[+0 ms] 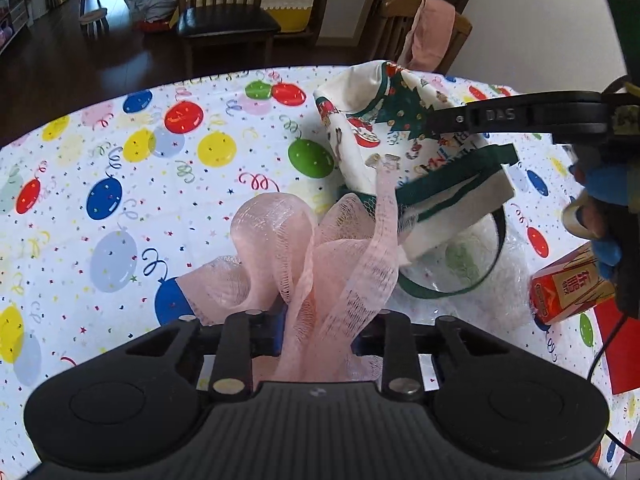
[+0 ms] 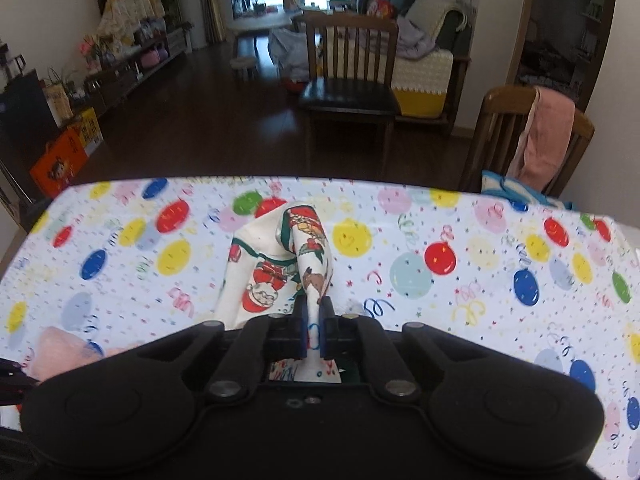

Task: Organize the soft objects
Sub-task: 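Lift and carry the tote bag and pink puff with both grippers over the box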

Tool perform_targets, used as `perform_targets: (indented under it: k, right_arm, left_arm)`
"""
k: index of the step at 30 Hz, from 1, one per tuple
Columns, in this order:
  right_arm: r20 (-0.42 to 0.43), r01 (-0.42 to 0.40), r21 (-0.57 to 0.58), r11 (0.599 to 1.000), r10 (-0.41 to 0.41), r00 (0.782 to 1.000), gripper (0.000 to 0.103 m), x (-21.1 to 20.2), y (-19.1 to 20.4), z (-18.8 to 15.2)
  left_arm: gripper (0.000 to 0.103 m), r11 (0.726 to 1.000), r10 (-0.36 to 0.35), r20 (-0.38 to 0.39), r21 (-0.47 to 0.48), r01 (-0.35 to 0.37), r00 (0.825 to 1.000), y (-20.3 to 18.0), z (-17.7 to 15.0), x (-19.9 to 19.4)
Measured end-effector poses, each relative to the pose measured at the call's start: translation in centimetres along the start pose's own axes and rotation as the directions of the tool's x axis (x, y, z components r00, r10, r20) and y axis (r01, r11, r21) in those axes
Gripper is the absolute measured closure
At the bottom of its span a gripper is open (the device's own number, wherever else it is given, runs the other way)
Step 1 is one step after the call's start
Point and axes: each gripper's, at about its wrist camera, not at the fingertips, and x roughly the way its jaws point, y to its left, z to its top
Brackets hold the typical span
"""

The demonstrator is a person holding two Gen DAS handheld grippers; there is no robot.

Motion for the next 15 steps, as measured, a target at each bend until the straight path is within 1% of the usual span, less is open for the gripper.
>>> perform_targets:
  k: [6,15]
  right_arm:
    - [0.061,-0.011,0.021,1.000,0.010,0.998,0.099,-4.2,0.3,0.0]
    - [0.135,-0.058,0.092,0.994,0.045,0.990,0.099,-11.7,-1.2,0.0]
  left_arm:
    - [0.078,1.000,-0.001,0.044,-0.004,0.001,0.999,-0.1,-0.1,-1.7]
    - [0.078,1.000,-0.011,0.109,0.001,0.011,0.994,-0.9,0.3,-5.5]
